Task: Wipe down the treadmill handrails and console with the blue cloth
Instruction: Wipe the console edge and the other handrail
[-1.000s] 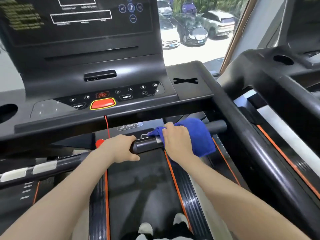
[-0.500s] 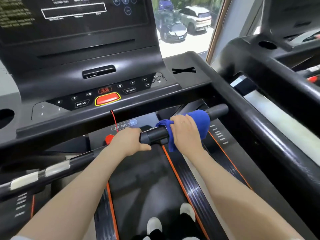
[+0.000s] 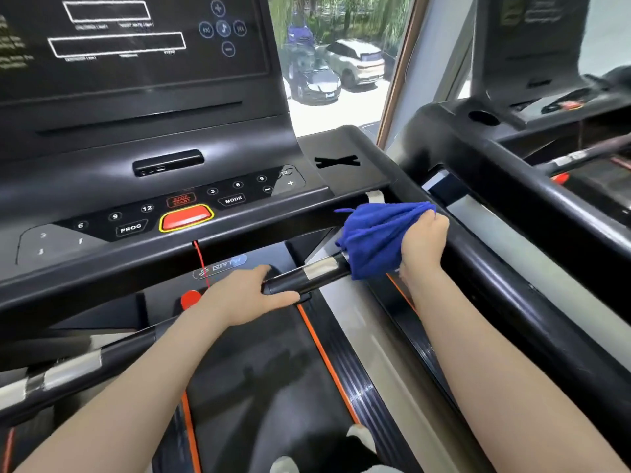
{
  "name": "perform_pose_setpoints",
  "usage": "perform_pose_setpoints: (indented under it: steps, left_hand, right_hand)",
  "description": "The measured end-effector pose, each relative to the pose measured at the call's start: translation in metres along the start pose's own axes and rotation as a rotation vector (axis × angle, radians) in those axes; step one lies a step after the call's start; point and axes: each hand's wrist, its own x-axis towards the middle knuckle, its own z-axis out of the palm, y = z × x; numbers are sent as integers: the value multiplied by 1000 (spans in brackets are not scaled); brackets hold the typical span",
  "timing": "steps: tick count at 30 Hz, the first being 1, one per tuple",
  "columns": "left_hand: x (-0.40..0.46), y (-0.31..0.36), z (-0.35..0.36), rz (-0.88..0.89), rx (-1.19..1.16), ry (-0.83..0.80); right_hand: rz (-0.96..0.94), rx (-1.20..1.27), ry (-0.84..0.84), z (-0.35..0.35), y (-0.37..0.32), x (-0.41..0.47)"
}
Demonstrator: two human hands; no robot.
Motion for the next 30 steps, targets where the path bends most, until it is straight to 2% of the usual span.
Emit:
perform_pose_setpoints:
  steps: [3,8,10,13,16,19,21,24,30]
  left_hand:
    - [18,29,-8,171,-26,80]
    - [65,84,-21,371,1,259]
    - [88,101,-25,402,19,292]
    - [124,121,-26,438,73,325]
    - [157,129,-21,422,180,330]
    - [179,128,-7,344,367,340]
    - [185,128,2,297,393,400]
    - [188,130,7,309,348,473]
    - [186,136,12,226,331,507]
  right_hand:
    - [44,175,90,-2,-11,18]
    - [-361,207,92,-22,-61,31]
    - [-518,126,45,-23,-71,41]
    - [-544,-108,-80,-12,-61,66]
    - [-461,-268,-176,1,-31,101]
    - [-534,-564,-247,17,-14,132]
    - [-526,-766,-332,28,-15,150]
    - [-446,-842,-414,46,-24,172]
    - [-613,-971,-586,68,-32,181]
